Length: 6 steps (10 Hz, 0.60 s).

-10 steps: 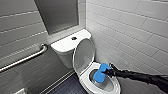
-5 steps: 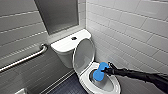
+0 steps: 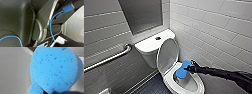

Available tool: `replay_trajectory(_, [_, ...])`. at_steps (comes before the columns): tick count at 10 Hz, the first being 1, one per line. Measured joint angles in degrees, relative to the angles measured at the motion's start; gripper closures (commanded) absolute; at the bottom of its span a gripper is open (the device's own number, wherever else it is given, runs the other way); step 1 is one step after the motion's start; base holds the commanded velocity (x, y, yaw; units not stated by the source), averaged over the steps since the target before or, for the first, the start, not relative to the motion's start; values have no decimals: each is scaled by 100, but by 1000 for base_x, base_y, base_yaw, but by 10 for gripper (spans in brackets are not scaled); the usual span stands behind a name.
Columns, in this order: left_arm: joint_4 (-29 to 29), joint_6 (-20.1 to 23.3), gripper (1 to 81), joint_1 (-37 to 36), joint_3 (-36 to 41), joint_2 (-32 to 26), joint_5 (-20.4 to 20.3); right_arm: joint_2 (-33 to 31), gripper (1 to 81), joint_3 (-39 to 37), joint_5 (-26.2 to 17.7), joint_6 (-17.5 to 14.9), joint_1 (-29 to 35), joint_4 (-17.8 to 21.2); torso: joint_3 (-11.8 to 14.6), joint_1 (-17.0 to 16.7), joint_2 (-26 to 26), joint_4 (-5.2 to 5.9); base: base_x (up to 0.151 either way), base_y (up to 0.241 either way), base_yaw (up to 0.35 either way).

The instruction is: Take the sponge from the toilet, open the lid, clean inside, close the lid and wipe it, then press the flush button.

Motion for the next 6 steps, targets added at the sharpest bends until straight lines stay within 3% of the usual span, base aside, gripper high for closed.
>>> replay_trajectory(4, [13, -2, 10, 83, -145, 50, 35, 269, 811, -357, 48, 101, 5, -2, -385, 2, 2, 0, 0, 0, 0])
replay_trajectory(6, [13, -2, 10, 82, -149, 65, 35, 280, 811, -485, 133, 123, -44, 0, -446, 4, 5, 0, 0, 0, 0])
